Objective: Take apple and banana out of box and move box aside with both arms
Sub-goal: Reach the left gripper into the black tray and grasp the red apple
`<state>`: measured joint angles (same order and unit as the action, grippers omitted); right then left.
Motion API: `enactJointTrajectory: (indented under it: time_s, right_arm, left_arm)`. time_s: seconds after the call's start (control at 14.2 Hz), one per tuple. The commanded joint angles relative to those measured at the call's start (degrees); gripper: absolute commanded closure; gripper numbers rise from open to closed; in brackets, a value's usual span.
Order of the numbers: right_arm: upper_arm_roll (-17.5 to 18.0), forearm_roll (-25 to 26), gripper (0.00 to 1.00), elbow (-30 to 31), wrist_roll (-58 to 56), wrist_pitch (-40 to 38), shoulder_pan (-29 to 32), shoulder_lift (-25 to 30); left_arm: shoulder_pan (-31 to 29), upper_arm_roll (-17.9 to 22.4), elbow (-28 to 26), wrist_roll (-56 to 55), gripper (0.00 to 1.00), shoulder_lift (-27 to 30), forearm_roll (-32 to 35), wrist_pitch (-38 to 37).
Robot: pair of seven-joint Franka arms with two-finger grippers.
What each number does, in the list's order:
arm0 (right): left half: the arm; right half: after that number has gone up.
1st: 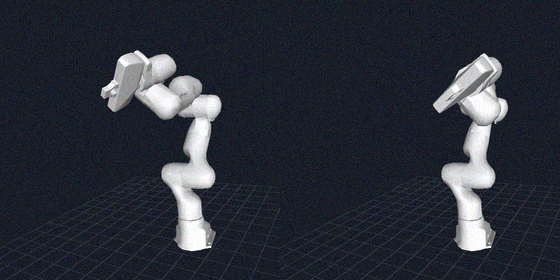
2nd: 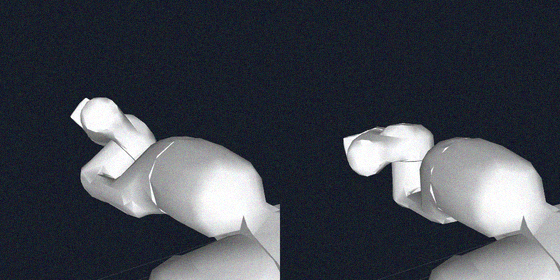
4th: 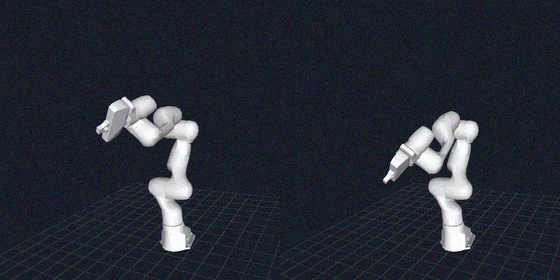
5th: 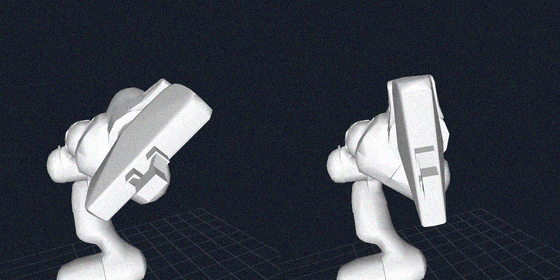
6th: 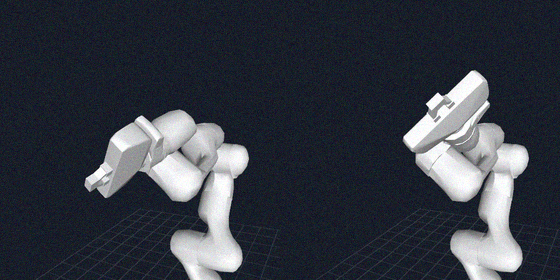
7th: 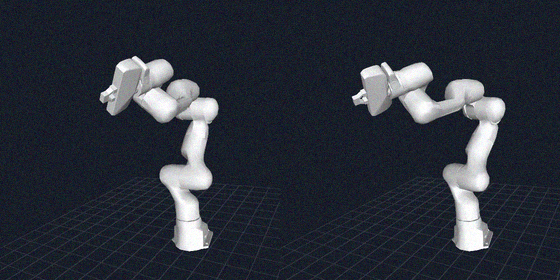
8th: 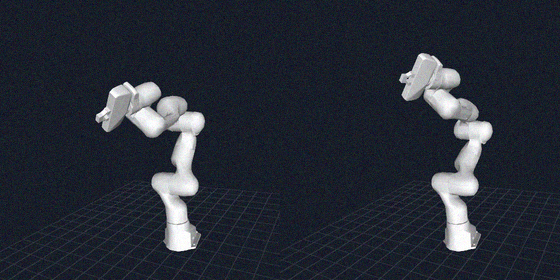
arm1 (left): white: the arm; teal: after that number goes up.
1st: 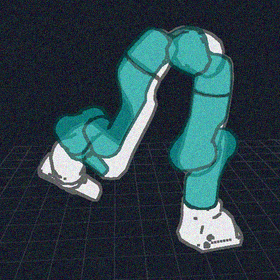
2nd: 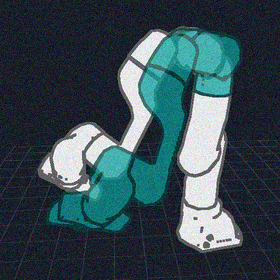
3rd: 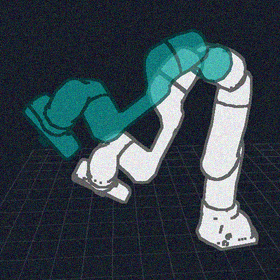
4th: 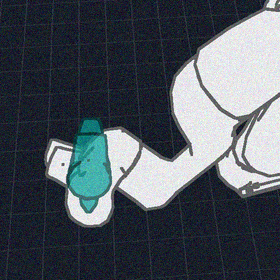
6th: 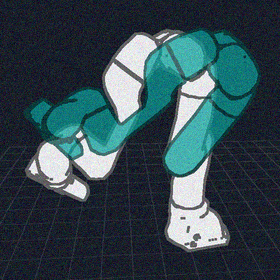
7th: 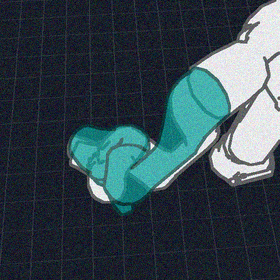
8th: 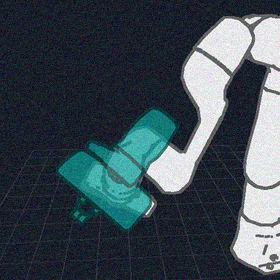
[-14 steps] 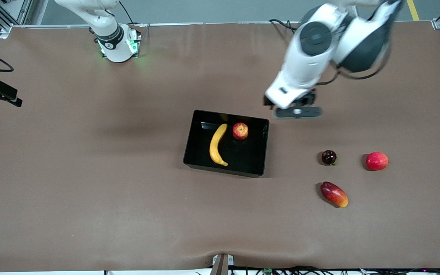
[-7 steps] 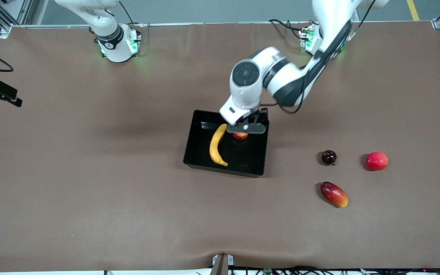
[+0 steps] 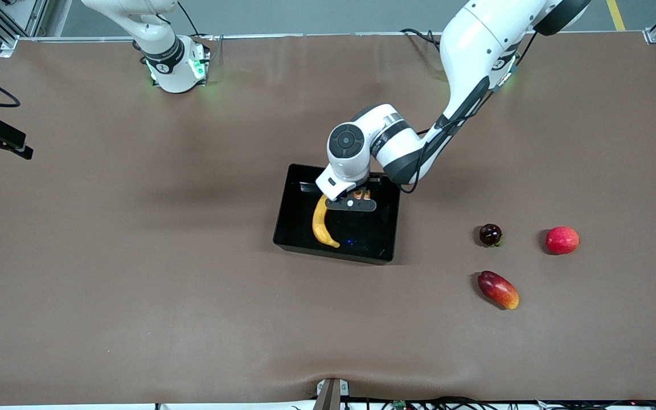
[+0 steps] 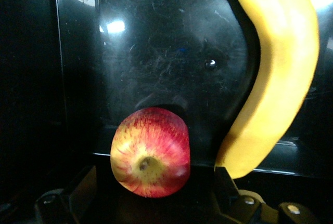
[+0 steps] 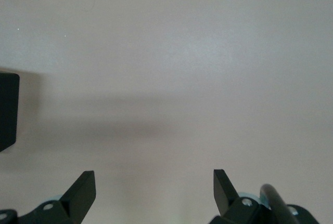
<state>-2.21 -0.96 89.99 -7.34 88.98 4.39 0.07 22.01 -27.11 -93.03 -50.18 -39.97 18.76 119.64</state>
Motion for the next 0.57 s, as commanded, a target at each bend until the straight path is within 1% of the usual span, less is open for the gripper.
enactJointTrajectory:
  time_s: [0.0,0.07,0.14,0.21,0.28,0.35,0.49]
  right_arm:
    - [0.45,0.69,0.0,-0.16,-0.31,-0.48,0.71,0.19]
    - [0.45,0.69,0.0,-0.16,-0.31,-0.48,0.79,0.11]
    - [0.45,0.69,0.0,-0.16,-0.31,-0.48,0.8,0.11]
    - [0.45,0.61,0.0,-0.16,-0.22,-0.48,0.8,0.11]
    - [0.45,0.52,0.0,-0.16,-0.3,-0.39,0.8,0.11]
    - [0.45,0.52,0.0,-0.25,-0.31,-0.39,0.8,0.11]
    - [0.45,0.52,0.0,-0.25,-0.31,-0.39,0.88,-0.16]
  left_arm:
    - [0.49,0.22,0.84,-1.15,0.0,-1.42,1.63,0.16]
    - [0.49,0.22,0.92,-1.15,0.01,-2.03,2.07,0.16]
    - [0.58,0.22,0.92,-1.15,0.08,-2.21,2.94,0.16]
    - [0.58,0.22,0.84,-1.15,0.13,-2.21,3.04,0.16]
    - [0.58,0.22,0.84,-1.15,0.25,-2.21,3.12,0.16]
    - [0.58,0.13,0.84,-1.06,0.4,-2.21,3.12,0.16]
    - [0.58,0.13,1.45,-1.06,0.79,-1.86,3.04,0.16]
